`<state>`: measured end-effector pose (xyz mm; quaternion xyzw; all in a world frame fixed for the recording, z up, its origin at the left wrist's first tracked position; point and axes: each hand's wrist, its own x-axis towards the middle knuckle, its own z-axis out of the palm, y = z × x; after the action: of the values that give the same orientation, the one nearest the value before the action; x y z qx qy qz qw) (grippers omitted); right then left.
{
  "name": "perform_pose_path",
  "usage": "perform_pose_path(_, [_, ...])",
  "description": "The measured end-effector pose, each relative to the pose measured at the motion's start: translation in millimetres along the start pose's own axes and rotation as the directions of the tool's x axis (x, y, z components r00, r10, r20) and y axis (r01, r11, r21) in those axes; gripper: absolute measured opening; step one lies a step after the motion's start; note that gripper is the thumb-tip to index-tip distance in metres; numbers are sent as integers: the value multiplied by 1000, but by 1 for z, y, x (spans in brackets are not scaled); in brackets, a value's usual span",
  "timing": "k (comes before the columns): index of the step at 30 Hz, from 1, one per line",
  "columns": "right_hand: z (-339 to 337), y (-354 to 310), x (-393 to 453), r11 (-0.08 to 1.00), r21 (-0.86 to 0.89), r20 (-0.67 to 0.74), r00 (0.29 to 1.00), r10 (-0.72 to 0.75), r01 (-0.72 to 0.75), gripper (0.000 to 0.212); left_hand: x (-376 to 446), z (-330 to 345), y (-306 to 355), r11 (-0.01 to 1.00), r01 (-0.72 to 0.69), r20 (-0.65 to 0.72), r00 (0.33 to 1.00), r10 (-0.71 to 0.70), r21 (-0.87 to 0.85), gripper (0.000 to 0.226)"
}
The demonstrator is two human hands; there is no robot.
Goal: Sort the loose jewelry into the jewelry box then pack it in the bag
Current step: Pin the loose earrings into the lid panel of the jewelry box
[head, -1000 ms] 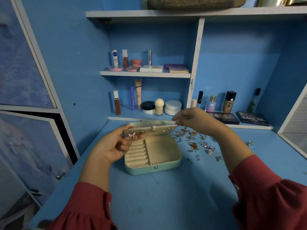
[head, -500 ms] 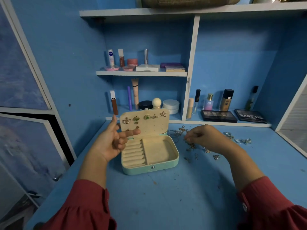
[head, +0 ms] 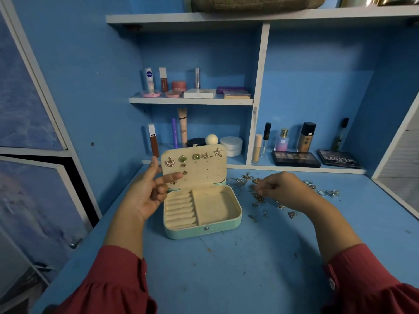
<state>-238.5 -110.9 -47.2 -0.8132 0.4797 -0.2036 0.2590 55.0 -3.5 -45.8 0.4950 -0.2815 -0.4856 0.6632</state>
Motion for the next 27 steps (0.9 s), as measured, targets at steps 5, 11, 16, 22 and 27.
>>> perform_pose_path(5, [-1, 2, 0, 1000, -8, 8, 1000, 4, -4, 11, 5, -1, -3, 994, -73, -99, 992, 81, 81, 24])
perform_pose_path(11, [-3, 3, 0, 997, -67, 30, 999, 36, -34, 17, 12, -7, -11, 970, -163, -172, 966, 194, 179, 20])
perform_pose_path(16, [-7, 6, -1, 995, -87, 38, 998, 52, -49, 12, 15, -7, -15, 957, -197, -217, 945, 243, 213, 26])
perform_pose_path(22, [-12, 7, -4, 992, -98, 8, 997, 75, -73, 11, 20, -8, -18, 945, -205, -286, 918, 276, 254, 24])
perform_pose_path(27, [-16, 11, -3, 989, -109, -22, 995, 98, -100, 10, 21, -8, -19, 938, -214, -299, 908, 294, 272, 23])
